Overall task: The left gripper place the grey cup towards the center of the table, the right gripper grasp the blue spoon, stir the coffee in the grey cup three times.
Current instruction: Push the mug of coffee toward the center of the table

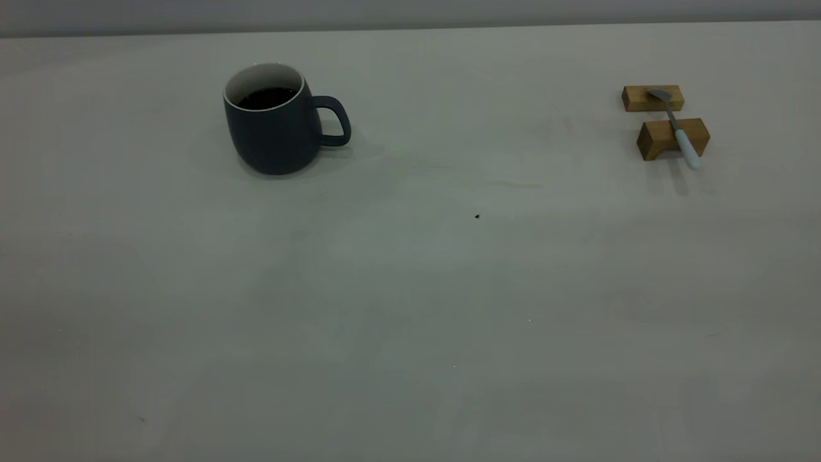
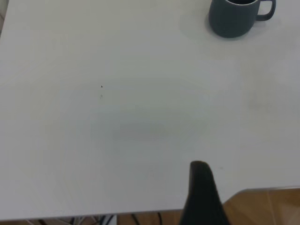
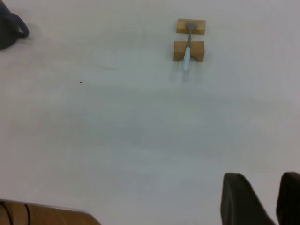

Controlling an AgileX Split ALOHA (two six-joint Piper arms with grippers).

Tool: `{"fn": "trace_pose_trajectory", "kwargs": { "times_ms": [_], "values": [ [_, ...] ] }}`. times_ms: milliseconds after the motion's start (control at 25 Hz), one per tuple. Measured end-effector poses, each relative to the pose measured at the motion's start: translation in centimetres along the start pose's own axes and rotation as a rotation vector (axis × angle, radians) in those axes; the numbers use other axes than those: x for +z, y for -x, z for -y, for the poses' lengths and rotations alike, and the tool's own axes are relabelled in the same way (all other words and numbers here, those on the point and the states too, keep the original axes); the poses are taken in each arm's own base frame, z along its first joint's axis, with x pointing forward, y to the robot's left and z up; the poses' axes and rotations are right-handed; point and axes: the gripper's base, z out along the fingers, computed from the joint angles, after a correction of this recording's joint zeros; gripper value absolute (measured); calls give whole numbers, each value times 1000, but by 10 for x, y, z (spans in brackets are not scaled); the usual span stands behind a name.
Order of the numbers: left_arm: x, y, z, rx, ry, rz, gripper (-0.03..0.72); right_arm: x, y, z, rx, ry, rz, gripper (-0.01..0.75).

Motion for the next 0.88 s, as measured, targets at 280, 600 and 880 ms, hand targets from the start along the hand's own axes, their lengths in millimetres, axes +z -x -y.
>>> {"fn": "trace_pose_trajectory", "kwargs": {
  "times_ms": [280,600,880],
  "values": [
    [1,1,0,-44,1,-10,585,0,0,0,0,0,0,238],
    [39,40,-1,-86,4,-273,585,0,0,0,0,0,0,238],
    [108,88,-3,-84,5,-373,585,0,0,0,0,0,0,238]
  ]
}}
